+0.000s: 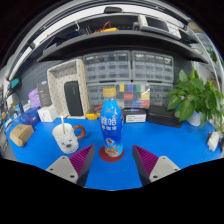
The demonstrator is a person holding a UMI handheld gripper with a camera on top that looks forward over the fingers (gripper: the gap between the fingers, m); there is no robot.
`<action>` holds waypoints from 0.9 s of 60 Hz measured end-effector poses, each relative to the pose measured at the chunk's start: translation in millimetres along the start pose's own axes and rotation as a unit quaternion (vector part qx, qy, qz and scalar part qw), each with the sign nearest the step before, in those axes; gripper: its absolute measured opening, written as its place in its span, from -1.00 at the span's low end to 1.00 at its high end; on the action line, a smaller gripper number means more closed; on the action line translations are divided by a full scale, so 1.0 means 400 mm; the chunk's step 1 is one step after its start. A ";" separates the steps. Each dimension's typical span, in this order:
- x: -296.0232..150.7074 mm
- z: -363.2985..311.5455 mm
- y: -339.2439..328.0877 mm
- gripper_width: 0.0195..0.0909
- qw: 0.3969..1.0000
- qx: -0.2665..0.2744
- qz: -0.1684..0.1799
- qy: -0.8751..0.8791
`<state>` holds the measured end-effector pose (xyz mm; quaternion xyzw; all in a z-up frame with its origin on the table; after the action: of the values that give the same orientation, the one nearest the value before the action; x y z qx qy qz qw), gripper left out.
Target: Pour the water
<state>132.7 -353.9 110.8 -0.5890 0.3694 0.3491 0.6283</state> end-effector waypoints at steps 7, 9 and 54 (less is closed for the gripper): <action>-0.045 0.007 -0.077 0.61 1.000 0.017 -0.004 0.004; -0.057 0.010 -0.093 0.61 1.000 0.017 -0.002 0.005; -0.208 0.032 -0.199 0.60 0.998 0.039 0.048 0.008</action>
<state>162.9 -346.4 222.4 -0.5487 0.4151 0.3597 0.6303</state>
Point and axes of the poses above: the point between the fingertips, and its own axes, seen from behind it with the camera up: z to the right, x down, y forward, the way the camera looks, the point moved 7 cm from there along -y, backward, against the way the camera looks, and after that the axes turned 10 degrees about x, right-handed, at the moved point
